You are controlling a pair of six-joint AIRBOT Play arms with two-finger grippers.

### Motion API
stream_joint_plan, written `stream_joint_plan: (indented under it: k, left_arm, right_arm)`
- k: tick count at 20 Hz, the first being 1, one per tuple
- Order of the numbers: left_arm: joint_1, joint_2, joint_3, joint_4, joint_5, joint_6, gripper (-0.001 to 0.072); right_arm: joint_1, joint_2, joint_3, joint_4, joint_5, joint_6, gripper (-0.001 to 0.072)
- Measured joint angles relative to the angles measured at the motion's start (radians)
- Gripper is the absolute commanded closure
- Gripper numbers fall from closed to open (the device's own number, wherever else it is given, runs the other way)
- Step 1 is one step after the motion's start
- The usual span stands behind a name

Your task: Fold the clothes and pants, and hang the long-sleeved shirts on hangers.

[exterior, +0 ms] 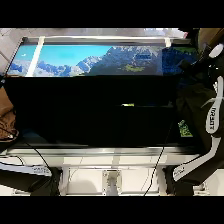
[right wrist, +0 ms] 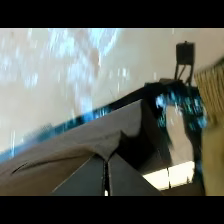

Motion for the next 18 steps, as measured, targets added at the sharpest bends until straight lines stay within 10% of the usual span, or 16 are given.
stream_joint_plan:
  k: [6,7,8,9,18]
  left_arm:
    - [-0.108,-0.094,0.000,0.012,0.101,0.001,0.0685]
    - [-0.126,-0.104,0.000,0.012,0.132,0.005,0.0553]
    - [-0.138,-0.110,0.000,0.012,0.161,0.005,0.0215]
    - [-0.148,-0.111,0.001,0.011,0.187,0.006,0.0025]
    - [0.026,0.126,-0.030,0.143,-0.191,0.005,0.0100]
  right_arm:
    - [0.024,-0.154,-0.003,0.023,-0.198,0.035,0.0703]
    - [0.027,-0.170,-0.003,0.026,-0.226,0.037,0.0698]
    - [0.030,-0.179,-0.002,0.028,-0.250,0.041,0.0560]
    - [0.032,-0.186,0.002,0.032,-0.271,0.044,0.0238]
    - [-0.001,0.039,0.061,-0.080,0.036,-0.080,0.0205]
